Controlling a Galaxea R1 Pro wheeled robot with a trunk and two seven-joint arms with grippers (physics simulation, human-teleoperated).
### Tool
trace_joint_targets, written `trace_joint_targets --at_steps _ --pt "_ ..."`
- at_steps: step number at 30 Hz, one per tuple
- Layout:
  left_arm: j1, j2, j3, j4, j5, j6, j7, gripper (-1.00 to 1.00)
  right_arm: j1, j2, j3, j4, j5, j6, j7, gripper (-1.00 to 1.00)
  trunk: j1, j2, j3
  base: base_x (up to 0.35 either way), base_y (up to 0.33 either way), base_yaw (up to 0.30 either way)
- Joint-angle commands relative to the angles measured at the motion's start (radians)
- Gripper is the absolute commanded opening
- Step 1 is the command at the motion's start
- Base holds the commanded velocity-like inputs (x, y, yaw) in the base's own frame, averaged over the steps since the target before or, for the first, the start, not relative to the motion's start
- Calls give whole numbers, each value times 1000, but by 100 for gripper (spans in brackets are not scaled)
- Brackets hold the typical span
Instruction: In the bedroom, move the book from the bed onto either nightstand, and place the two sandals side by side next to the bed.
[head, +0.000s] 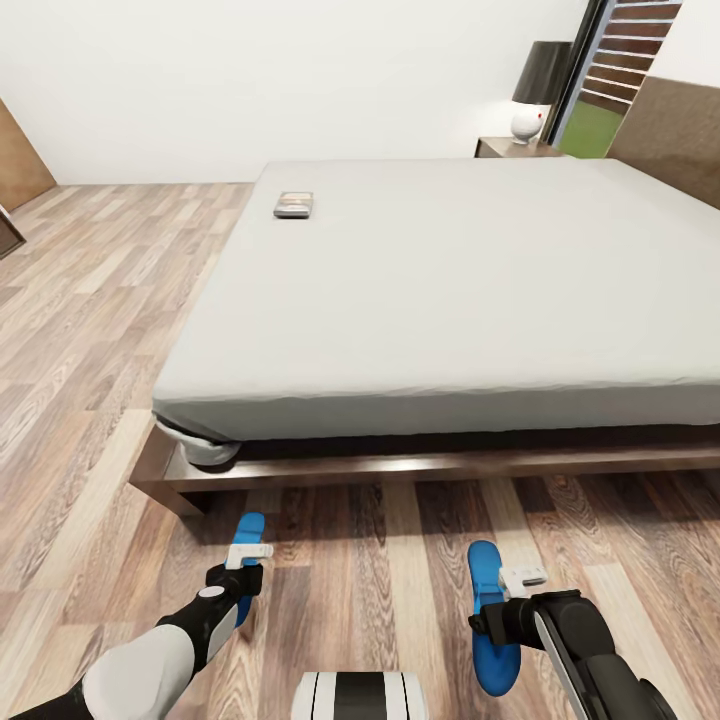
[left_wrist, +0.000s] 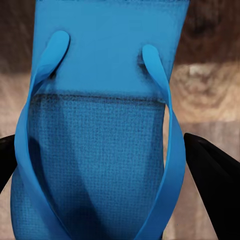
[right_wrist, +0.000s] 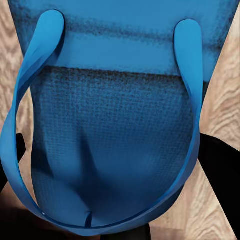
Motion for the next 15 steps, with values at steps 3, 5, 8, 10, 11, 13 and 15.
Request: trace_joint_targets --at_steps 3,5,8,10,11,13,15 --pt "0 0 6 0 -12 -3 4 -100 0 -1 1 -1 10 4 8 -100 0 0 -1 19 33 0" --pt "0 -1 6 0 -12 -3 4 -100 0 -1 1 -1 10 4 8 -100 0 0 -1 9 15 0" --pt "0 -1 6 0 -12 -3 4 -100 0 -1 1 -1 11 4 8 -100 0 0 -1 10 7 0" --pt "1 -1 6 0 -12 -3 4 -100 0 -1 1 -2 11 4 8 -100 0 0 -1 69 23 0" --pt "1 -1 6 0 -12 -3 4 -100 0 -1 1 -2 11 4 8 -100 0 0 -1 94 32 0" --pt "1 -1 6 0 -12 -5 4 -100 0 -1 1 -2 11 4 8 -100 0 0 -1 70 21 0" --pt "1 -1 6 1 -12 -9 4 -100 0 -1 1 -2 12 4 8 -100 0 0 -1 39 12 0"
